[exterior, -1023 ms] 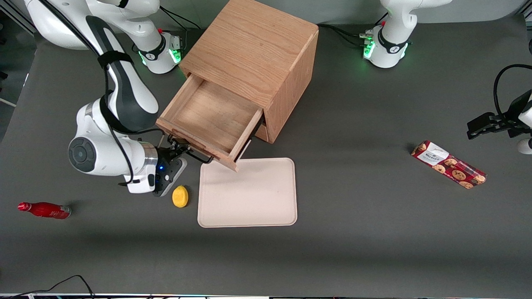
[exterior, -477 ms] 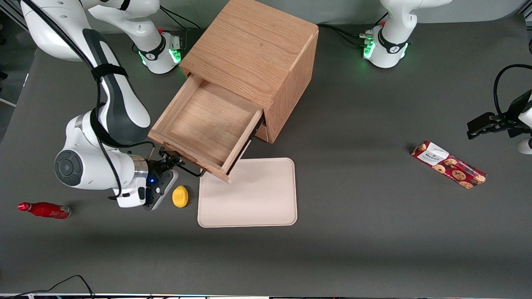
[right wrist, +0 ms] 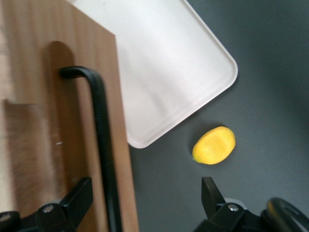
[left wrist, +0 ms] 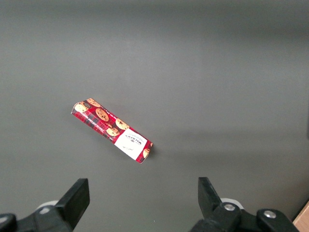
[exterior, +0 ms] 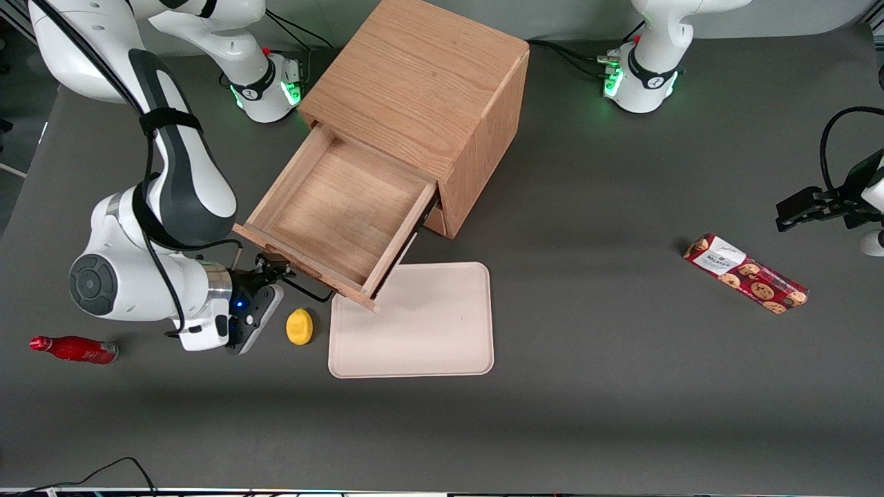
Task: Open upper drawer
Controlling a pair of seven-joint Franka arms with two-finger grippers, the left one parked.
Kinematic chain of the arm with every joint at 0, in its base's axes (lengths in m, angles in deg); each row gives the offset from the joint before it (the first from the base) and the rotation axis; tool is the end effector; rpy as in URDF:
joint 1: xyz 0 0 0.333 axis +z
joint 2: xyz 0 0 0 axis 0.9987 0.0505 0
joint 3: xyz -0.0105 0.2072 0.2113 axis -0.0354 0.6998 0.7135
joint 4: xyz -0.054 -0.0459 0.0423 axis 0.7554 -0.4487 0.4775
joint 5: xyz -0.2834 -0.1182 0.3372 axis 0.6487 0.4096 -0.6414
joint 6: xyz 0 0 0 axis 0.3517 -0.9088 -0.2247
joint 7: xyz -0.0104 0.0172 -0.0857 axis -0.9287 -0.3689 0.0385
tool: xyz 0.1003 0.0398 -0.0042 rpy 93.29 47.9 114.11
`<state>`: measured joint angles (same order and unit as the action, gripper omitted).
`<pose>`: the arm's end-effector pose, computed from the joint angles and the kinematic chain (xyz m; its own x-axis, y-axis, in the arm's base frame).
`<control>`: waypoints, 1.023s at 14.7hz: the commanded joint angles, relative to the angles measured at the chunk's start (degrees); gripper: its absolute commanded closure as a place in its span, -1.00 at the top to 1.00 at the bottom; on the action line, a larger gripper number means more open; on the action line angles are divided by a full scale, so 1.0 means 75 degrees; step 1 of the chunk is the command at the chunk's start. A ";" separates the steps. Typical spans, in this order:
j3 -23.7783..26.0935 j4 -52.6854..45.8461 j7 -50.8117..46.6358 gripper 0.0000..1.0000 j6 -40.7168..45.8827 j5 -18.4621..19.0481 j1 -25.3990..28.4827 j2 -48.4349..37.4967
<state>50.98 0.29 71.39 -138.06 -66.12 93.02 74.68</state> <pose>0.7170 0.1791 0.3609 0.6065 0.7944 0.0331 0.7647 -0.5714 -0.2978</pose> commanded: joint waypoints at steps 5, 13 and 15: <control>-0.0108 -0.1232 -0.0217 1.00 0.2193 -0.0028 0.0031 -0.0907; -0.0471 0.1036 -0.5244 1.00 0.2910 0.0346 -0.0016 -0.3906; -0.0506 0.2173 -0.5758 1.00 0.2770 0.0568 -0.0028 -0.4842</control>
<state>48.00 4.16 33.06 -114.91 -63.61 92.56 47.72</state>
